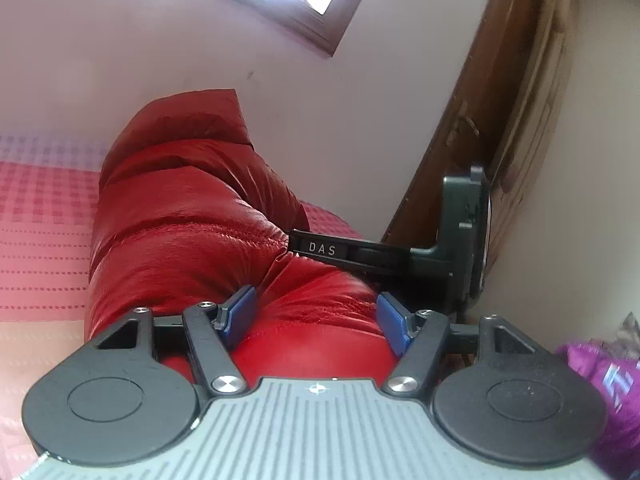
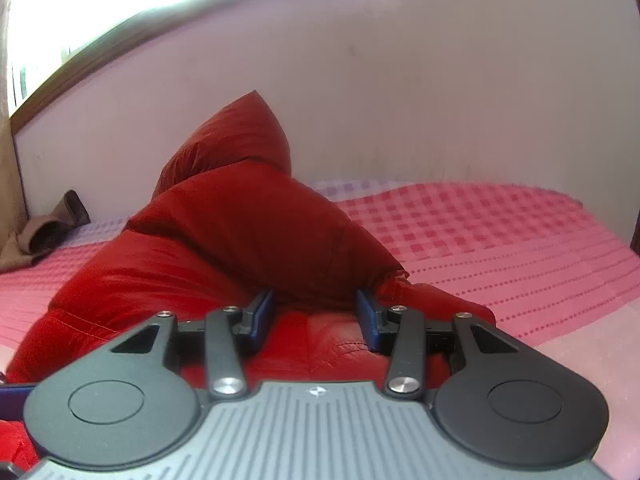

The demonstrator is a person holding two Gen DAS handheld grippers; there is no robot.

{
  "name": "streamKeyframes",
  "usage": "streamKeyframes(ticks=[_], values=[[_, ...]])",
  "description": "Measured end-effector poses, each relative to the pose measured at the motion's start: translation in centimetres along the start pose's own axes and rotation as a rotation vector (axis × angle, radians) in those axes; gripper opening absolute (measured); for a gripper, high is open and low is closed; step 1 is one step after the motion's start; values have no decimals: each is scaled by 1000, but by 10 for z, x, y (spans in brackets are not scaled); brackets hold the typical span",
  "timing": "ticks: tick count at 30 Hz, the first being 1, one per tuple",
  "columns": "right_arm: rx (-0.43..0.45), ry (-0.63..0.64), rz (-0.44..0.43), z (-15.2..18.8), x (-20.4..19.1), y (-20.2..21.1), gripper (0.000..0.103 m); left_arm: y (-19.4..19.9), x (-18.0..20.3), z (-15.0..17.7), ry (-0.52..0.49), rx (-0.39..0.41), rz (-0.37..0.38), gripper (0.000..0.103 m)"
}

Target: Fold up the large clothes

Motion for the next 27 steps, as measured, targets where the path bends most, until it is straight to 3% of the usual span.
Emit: streamKeyframes(ticks=[17, 27], values=[[19, 57, 46, 6, -3, -6, 43, -6, 4, 10, -77, 20, -36, 67], [15, 45, 25, 1, -4, 7, 45, -7, 5, 12, -97, 16, -53, 67]])
Point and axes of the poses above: each gripper's, at about its wrist camera, not at the fingertips, and y roughly against the way its jaws point, x to its right, z to its underside, the point moved 4 cm from there along -y, roughly the way its jaws point, and after that the axes turned 2 degrees about -z, right-handed, at the moved point
